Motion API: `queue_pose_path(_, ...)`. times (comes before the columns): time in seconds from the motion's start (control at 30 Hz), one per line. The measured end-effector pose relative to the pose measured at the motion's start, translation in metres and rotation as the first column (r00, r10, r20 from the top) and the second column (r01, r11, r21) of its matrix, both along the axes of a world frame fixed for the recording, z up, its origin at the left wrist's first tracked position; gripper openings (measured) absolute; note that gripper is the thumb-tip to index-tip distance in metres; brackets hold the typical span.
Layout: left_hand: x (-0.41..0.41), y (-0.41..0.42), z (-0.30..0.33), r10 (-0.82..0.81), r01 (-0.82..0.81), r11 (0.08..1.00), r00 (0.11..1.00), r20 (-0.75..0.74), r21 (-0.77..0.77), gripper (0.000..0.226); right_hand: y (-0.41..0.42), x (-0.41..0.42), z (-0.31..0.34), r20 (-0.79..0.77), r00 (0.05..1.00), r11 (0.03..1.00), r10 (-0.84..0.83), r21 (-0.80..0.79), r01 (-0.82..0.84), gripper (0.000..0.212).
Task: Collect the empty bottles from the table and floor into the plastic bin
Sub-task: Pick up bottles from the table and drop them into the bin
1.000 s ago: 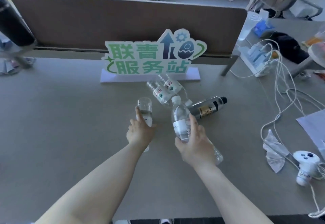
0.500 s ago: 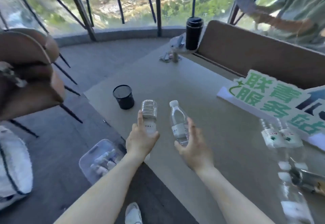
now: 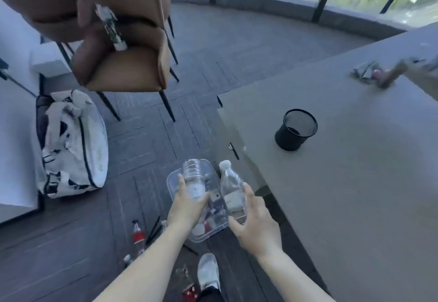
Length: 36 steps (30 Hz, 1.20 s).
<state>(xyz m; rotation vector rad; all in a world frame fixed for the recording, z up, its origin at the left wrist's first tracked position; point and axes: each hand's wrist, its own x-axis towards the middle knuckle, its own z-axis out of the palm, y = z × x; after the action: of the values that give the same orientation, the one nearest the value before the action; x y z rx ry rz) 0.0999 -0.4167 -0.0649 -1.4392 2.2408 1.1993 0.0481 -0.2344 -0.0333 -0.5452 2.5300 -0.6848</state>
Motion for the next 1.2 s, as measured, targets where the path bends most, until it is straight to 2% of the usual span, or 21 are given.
queue_pose_path(0.1, 0.002, -0.039, -0.034, 0.025, -0.033, 0.997, 0.994, 0.106, 0.069, 0.088, -0.032, -0.006, -0.036, 0.096, 0.995, 0.995, -0.021, 0.099, 0.011, 0.086)
queue_pose_path(0.27, 0.015, -0.07, -0.064, -0.142, 0.105, 0.982, 0.957, 0.252, 0.156, 0.063, -0.07, -0.015, -0.082, 0.238, 0.97, 0.962, -0.048, 0.274, -0.02, 0.089)
queue_pose_path(0.37, 0.021, -0.074, -0.068, -0.199, 0.161, 0.974, 0.945, 0.259, 0.161, 0.057, -0.087, -0.022, -0.1, 0.284, 0.958, 0.945, -0.051, 0.325, -0.046, 0.089)
queue_pose_path(0.57, 0.02, -0.084, -0.075, -0.256, 0.245, 0.966, 0.939, 0.228, 0.079, 0.049, -0.129, -0.039, -0.135, 0.272, 0.962, 0.937, -0.022, 0.34, -0.074, 0.092)
queue_pose_path(0.7, 0.014, -0.089, -0.078, -0.301, 0.303, 0.953, 0.928, 0.221, 0.028, 0.043, -0.145, -0.041, -0.151, 0.29, 0.957, 0.911, 0.017, 0.39, -0.135, 0.082)
queue_pose_path(0.9, -0.001, -0.085, -0.069, -0.386, 0.398, 0.917, 0.896, 0.221, -0.014, 0.045, -0.136, -0.033, -0.131, 0.258, 0.962, 0.915, 0.084, 0.363, -0.177, 0.072)
queue_pose_path(1.1, -0.02, -0.067, -0.037, -0.469, 0.487, 0.868, 0.868, 0.161, -0.099, 0.045, -0.104, -0.032, -0.082, 0.177, 0.983, 0.957, 0.045, 0.274, -0.093, 0.07)
queue_pose_path(1.2, -0.034, -0.045, -0.009, -0.525, 0.53, 0.828, 0.848, 0.08, -0.184, 0.043, -0.076, -0.034, -0.048, 0.097, 0.995, 0.98, -0.01, 0.197, -0.01, 0.067)
